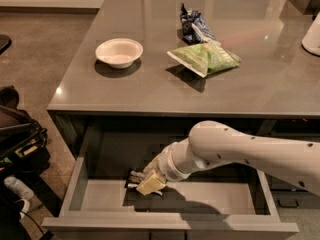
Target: Place rxbar chocolate into top drawer
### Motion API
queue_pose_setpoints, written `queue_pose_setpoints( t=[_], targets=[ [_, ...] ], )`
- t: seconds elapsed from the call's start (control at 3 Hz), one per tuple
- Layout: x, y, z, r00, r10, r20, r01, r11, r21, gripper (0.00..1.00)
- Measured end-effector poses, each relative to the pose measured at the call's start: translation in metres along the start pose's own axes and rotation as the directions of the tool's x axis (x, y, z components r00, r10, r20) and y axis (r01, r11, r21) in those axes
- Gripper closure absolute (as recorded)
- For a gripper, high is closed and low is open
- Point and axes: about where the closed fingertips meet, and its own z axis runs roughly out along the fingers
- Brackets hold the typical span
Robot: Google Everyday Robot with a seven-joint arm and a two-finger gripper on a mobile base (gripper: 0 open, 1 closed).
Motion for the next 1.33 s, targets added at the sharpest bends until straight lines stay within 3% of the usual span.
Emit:
queue_pose_setpoints(
  t=[0.67,1.0,1.33],
  targets=[
    [0.0,0.0,0.0,1.0,0.0,0.0,0.0,1.0,0.0,0.12],
    [0.0,0.0001,0.0,1.0,0.0,0.0,0.0,1.0,0.0,0.0],
    [0.0,0.0001,0.0,1.0,0.0,0.0,0.0,1.0,0.0,0.0]
  ],
)
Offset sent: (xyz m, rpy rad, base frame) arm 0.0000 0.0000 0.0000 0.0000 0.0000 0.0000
